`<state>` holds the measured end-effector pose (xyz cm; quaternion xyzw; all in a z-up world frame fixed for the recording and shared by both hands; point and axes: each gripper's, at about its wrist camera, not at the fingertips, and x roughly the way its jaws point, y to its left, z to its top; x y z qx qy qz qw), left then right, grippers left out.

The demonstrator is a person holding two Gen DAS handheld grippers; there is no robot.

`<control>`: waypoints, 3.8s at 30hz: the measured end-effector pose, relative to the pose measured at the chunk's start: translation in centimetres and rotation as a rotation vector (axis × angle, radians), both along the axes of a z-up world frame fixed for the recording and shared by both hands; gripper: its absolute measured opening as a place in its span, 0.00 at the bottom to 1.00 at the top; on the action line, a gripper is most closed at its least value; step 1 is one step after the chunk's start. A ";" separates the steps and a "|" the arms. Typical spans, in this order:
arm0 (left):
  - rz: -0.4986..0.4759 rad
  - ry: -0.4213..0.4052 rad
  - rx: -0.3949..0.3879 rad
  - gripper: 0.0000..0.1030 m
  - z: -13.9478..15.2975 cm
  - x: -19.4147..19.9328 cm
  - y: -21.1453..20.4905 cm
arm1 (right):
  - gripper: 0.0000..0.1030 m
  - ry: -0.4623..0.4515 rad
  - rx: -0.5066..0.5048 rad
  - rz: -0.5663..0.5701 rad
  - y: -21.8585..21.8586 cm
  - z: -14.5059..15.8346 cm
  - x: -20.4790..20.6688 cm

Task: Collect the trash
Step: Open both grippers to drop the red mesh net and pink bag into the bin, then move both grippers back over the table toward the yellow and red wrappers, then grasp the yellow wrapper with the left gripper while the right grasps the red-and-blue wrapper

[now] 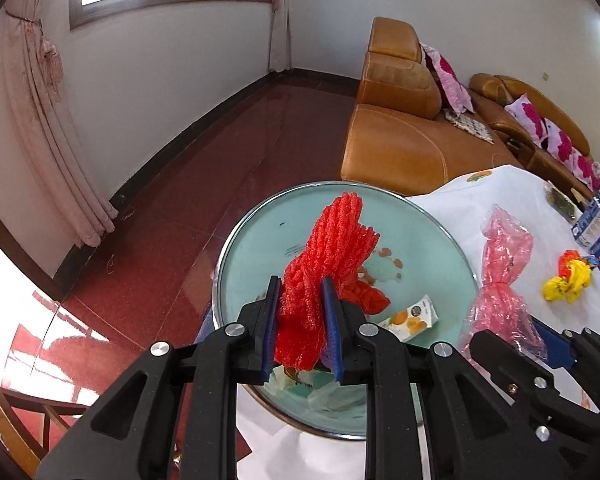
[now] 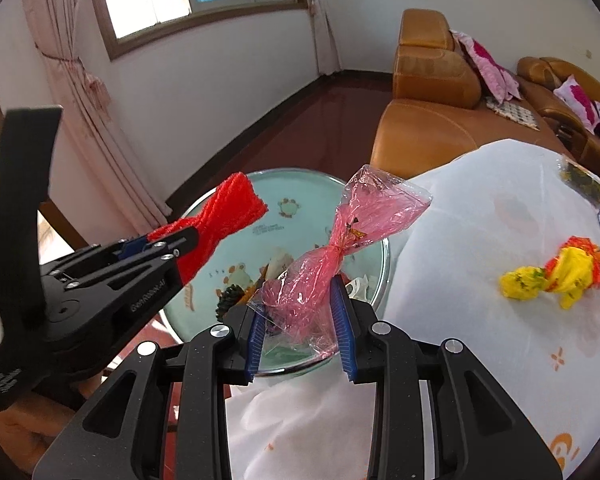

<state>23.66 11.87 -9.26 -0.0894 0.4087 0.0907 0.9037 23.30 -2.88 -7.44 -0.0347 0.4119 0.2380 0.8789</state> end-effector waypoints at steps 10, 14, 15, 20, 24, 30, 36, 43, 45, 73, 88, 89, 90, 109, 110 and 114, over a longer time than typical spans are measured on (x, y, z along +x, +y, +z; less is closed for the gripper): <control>0.005 0.041 0.001 0.20 -1.6 1.6 -0.1 | 0.42 0.053 -0.039 0.050 1.0 -2.0 2.4; 0.007 0.053 0.002 0.20 -2.0 2.0 -0.2 | 0.43 0.069 -0.029 0.043 0.7 -2.4 2.7; 0.006 0.056 0.004 0.20 -2.2 2.1 -0.3 | 0.43 0.071 -0.023 0.037 0.5 -2.5 2.7; -0.002 0.069 0.015 0.20 -2.7 2.5 -0.7 | 0.43 0.064 0.009 -0.004 -1.1 -1.9 2.8; -0.013 0.073 0.024 0.20 -2.8 2.6 -1.3 | 0.43 0.043 0.026 -0.067 -2.9 -1.0 2.7; -0.014 0.082 0.043 0.22 -2.9 2.5 -1.9 | 0.46 0.027 0.063 -0.130 -5.2 -0.1 2.4; 0.020 0.063 0.087 0.65 -2.0 1.6 -2.0 | 0.50 0.018 0.062 -0.180 -6.2 0.5 1.9; 0.035 0.038 0.131 0.83 -1.0 -0.1 -2.5 | 0.58 -0.003 0.068 -0.221 -7.9 1.4 1.0; 0.034 0.037 0.137 0.85 -0.9 -0.5 -2.8 | 0.59 -0.011 0.065 -0.232 -8.3 1.7 0.6; -0.189 -0.035 0.177 0.94 2.3 -2.4 -13.1 | 0.65 -0.065 0.023 -0.467 -19.0 3.4 -2.2; -0.457 -0.073 0.186 0.93 1.8 2.4 -22.8 | 0.65 -0.049 -0.037 -0.668 -30.6 1.6 -4.3; -0.474 -0.074 0.190 0.93 1.6 2.9 -23.4 | 0.65 -0.047 -0.034 -0.680 -31.4 1.6 -4.5; -0.491 -0.073 0.195 0.93 1.4 3.5 -23.9 | 0.65 -0.046 -0.029 -0.686 -31.9 1.6 -4.6; -0.561 -0.019 0.042 0.24 0.3 4.5 -23.5 | 0.65 -0.013 0.083 -0.685 -32.2 1.7 0.8; -0.534 -0.036 0.035 0.24 0.9 4.0 -22.7 | 0.65 -0.013 0.099 -0.691 -32.1 1.7 1.5; -0.430 -0.085 0.044 0.24 2.6 3.5 -19.6 | 0.65 0.041 0.166 -0.696 -29.8 1.1 6.1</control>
